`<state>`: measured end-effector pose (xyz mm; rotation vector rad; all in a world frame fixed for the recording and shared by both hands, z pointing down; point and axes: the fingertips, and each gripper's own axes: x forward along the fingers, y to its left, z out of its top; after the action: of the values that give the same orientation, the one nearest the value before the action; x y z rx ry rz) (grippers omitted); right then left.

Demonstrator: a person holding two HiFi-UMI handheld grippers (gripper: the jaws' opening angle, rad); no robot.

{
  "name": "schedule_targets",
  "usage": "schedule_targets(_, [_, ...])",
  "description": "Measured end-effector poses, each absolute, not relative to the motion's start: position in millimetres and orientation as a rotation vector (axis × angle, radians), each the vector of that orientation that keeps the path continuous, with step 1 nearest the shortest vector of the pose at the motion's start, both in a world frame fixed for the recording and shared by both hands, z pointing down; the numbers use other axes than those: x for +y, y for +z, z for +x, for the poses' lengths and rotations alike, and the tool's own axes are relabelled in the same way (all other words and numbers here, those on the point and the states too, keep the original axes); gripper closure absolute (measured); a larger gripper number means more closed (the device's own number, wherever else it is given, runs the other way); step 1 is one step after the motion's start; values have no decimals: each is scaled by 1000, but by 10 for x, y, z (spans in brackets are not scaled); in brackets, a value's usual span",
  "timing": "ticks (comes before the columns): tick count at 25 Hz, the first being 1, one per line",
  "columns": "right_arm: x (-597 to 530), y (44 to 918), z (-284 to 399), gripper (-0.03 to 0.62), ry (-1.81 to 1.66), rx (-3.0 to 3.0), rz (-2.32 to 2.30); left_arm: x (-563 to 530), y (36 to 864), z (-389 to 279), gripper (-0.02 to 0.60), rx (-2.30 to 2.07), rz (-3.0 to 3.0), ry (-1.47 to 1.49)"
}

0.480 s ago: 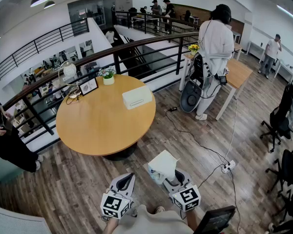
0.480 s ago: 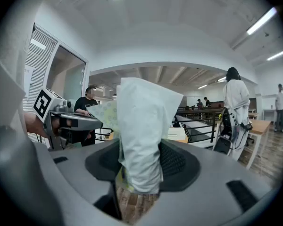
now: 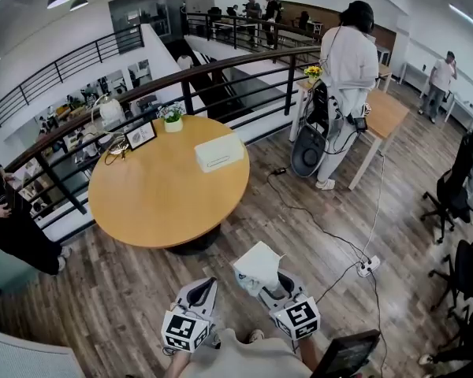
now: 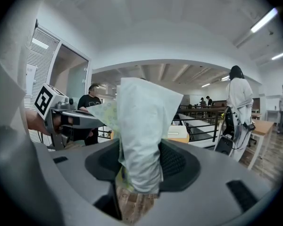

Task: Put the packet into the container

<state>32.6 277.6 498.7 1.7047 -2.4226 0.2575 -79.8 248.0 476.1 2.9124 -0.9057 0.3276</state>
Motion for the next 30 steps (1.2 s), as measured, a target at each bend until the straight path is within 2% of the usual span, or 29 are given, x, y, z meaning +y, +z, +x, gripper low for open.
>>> schedule_targets(20, [2908, 5060, 711, 376, 322, -2548, 1634, 2674, 4810, -304, 577, -940, 2906, 374])
schedule_targets(30, [2698, 5210, 814, 376, 369, -2516, 1642, 2414, 4926, -172, 577, -904, 2899, 369])
